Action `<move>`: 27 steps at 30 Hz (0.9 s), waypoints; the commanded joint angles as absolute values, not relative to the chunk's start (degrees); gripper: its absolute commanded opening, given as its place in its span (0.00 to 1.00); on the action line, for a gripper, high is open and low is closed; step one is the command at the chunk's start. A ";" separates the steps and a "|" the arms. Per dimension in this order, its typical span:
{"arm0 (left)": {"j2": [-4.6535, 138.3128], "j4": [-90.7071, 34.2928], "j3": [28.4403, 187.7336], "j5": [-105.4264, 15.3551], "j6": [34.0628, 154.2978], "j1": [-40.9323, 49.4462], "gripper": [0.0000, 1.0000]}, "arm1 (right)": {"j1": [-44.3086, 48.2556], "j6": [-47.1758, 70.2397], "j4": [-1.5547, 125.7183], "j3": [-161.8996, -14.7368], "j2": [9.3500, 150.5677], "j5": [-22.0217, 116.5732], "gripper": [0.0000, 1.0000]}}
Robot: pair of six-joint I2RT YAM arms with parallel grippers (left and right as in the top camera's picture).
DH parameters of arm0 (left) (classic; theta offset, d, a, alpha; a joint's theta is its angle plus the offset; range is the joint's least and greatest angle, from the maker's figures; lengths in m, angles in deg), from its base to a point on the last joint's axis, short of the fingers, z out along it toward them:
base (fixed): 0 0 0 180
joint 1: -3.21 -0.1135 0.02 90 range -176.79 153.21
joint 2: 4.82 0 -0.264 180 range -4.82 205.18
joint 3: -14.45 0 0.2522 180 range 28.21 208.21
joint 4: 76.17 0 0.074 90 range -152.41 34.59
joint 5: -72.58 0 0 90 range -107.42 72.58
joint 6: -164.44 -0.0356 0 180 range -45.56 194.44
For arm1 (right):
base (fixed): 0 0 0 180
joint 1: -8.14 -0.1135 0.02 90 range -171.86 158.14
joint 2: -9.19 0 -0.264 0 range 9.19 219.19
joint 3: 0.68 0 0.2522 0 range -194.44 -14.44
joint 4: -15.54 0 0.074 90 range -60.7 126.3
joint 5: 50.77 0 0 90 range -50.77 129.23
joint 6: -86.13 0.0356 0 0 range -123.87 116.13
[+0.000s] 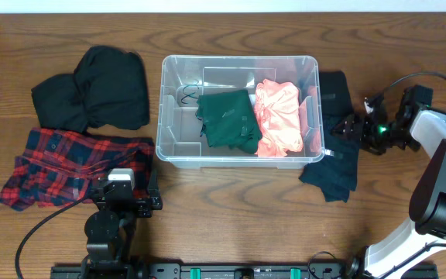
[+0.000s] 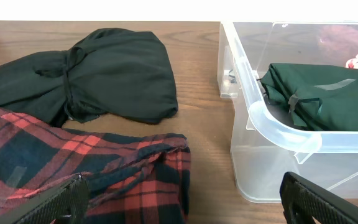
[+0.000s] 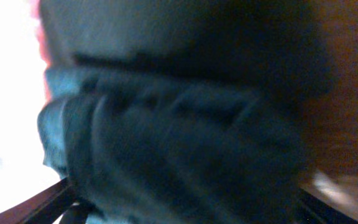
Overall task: Pack container
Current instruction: 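Grasp the black garment right of the bin with the right gripper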
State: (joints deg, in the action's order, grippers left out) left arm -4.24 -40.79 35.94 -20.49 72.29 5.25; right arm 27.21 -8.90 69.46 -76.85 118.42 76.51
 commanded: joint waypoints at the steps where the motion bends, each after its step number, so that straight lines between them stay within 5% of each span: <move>1: -4.59 -40.61 34.76 -21.08 72.12 5.38 0.98 | 26.97 -12.75 69.57 -72.20 121.94 78.26 0.79; 7: -4.59 -40.61 34.74 -21.08 72.12 5.38 0.98 | 26.84 -11.44 67.95 -70.78 121.69 80.51 0.30; 9: -4.59 -40.61 34.76 -21.08 72.12 5.38 0.98 | 26.88 -10.96 68.89 -71.11 120.49 82.63 0.23; 18: -4.59 -40.61 34.74 -21.08 72.12 5.38 0.98 | 24.93 -2.57 75.86 -73.97 96.41 86.17 0.10; 27: -4.59 -40.61 34.74 -21.08 72.12 5.38 0.98 | 11.89 14.00 65.04 -74.01 68.74 81.06 0.08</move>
State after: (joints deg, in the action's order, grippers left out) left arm -4.24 -40.79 35.94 -20.49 72.29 5.25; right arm 15.75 5.39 66.88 -73.34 72.47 81.71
